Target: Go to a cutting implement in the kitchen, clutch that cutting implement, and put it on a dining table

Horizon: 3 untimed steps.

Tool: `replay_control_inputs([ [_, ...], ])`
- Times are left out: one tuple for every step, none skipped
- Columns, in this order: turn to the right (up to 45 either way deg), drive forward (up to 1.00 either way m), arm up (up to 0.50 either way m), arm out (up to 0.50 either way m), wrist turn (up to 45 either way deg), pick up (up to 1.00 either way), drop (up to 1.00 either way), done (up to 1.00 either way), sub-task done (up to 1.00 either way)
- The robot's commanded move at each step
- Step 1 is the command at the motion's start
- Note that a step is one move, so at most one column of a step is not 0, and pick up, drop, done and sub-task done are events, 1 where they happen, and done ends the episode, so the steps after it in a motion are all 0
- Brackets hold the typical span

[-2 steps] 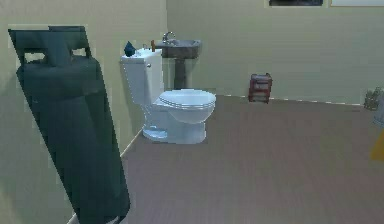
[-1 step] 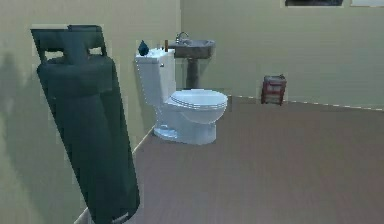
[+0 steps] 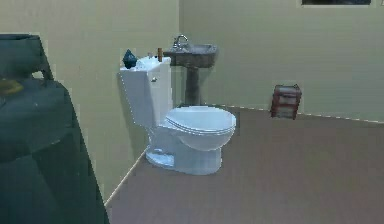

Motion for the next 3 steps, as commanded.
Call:
replay_control_inputs([
  [45.0,0.00,0.00,0.00,0.0,0.00,0.00,0.00,0.00],
  [39.0,0.00,0.00,0.00,0.0,0.00,0.00,0.00,0.00],
  [0.0,0.50,0.00,0.00,0.0,0.00,0.00,0.00,0.00],
])
